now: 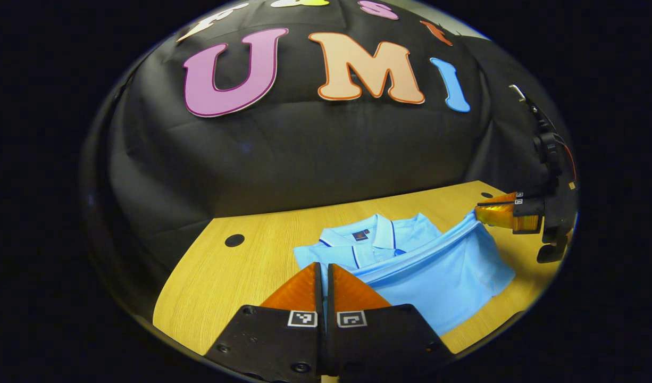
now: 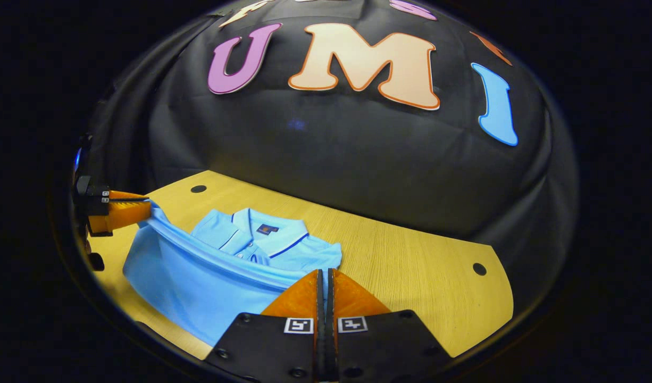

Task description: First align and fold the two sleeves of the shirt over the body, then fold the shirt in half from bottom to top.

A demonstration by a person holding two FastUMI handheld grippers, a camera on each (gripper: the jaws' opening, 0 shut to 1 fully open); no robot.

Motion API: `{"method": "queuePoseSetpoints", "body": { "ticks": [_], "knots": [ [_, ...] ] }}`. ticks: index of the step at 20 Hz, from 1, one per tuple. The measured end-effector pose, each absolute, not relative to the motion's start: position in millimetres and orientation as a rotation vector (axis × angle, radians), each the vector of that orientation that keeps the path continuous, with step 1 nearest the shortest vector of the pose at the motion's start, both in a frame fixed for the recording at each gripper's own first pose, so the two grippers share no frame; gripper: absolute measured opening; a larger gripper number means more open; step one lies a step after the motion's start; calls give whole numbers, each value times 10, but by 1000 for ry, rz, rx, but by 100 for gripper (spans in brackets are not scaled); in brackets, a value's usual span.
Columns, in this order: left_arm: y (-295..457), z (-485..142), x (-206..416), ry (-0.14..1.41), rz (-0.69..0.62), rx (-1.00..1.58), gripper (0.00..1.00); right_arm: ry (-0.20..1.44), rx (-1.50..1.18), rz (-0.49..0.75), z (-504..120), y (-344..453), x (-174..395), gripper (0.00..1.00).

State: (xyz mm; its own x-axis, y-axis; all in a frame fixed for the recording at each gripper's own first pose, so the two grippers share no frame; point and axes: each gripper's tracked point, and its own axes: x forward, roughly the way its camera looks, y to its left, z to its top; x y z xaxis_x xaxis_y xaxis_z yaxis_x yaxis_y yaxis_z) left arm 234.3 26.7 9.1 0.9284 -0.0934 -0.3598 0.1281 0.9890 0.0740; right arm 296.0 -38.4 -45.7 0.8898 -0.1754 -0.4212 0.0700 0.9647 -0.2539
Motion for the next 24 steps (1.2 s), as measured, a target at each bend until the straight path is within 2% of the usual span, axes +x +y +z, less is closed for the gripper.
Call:
{"method": "queuePoseSetpoints", "body": {
  "ticks": [5, 11, 13, 14, 15, 16, 17, 18, 19, 20, 22, 24],
  "knots": [
    [357, -108, 2860, 351, -34, 105, 0, 434, -166, -173, -662, -545, 3378, 2],
    [325, -375, 3145, 353, 1, 173, 0, 451, -197, -193, -963, -627, 3547, 2],
    [353, -392, 3149, 358, 11, 180, 0, 447, -225, -207, -972, -682, 3553, 9],
    [323, -393, 3134, 357, -6, 173, 1, 452, -226, -200, -978, -689, 3532, 16],
    [335, -409, 3109, 368, -2, 172, 6, 463, -217, -188, -1012, -662, 3515, 19],
    [351, -428, 3076, 379, -1, 171, 28, 475, -208, -173, -1027, -633, 3480, 33],
    [348, -434, 3047, 384, -2, 161, 49, 480, -203, -159, -1030, -597, 3464, 40],
    [360, -438, 3001, 392, 2, 147, 71, 476, -208, -155, -1012, -595, 3425, 65],
    [387, -385, 2931, 388, 15, 141, 92, 469, -213, -135, -988, -547, 3390, 79],
    [417, -330, 2874, 375, 24, 140, 99, 459, -224, -124, -958, -512, 3339, 94],
    [433, -232, 2757, 359, 29, 133, 96, 441, -238, -111, -884, -475, 3203, 100],
    [400, -139, 2584, 344, 14, 126, 96, 435, -196, -87, -819, -388, 3033, 100]
  ]
}}
